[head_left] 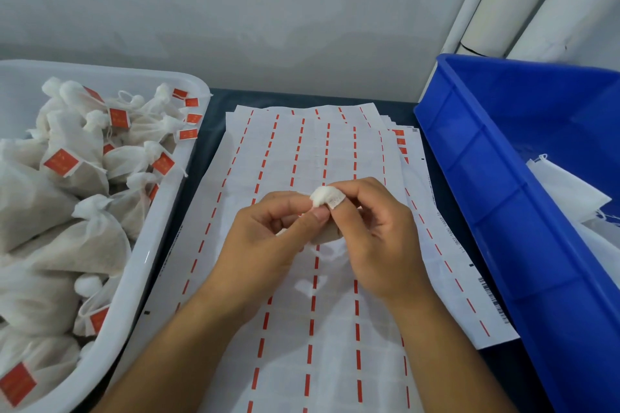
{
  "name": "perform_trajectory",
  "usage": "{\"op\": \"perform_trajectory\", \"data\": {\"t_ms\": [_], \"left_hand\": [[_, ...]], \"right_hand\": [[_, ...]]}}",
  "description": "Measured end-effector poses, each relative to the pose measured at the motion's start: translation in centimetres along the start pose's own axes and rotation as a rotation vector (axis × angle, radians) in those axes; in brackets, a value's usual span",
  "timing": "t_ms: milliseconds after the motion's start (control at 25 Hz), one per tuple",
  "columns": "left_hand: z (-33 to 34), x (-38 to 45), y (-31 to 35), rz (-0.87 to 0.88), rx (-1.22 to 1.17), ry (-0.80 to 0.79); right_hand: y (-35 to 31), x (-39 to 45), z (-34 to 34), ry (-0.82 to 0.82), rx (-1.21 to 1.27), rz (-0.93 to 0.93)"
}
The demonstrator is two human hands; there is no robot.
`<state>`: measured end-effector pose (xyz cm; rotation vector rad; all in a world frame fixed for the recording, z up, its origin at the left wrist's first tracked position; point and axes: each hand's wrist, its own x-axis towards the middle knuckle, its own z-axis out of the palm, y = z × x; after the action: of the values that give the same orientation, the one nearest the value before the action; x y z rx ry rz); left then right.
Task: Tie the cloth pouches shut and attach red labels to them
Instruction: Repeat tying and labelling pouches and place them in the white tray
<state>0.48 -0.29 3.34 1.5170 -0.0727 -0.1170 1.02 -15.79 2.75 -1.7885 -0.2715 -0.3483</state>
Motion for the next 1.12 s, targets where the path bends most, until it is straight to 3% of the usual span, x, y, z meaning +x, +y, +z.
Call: {"op": "perform_trajectory", "data": {"t_ms": [200,480,720,920,1120], "left_hand": [[-0.1,0.4,-0.1,-0.043,-0.007,0.141],[0.2,0.6,-0.5,-0.129,0.084,0.154],[0.1,0.5,-0.8,-0.135,0.098,0.091],[0.0,0.6,-1.0,-0.008,0.234,0.203],[-0.2,0.4,-1.1,0.312,0.497,0.276]], "right_hand": [[-0.3,0.0,0.0,0.008,0.047,0.156],[-0.2,0.3,-0.2,-0.07,0.203,0.393],[0.1,0.4,-0.3,-0.192,0.606,0.59],[0.3,0.3,-0.3,-0.271,0.58,0.623],[0.2,0.3,-0.2,-0.195,0.525,0.689]]}}
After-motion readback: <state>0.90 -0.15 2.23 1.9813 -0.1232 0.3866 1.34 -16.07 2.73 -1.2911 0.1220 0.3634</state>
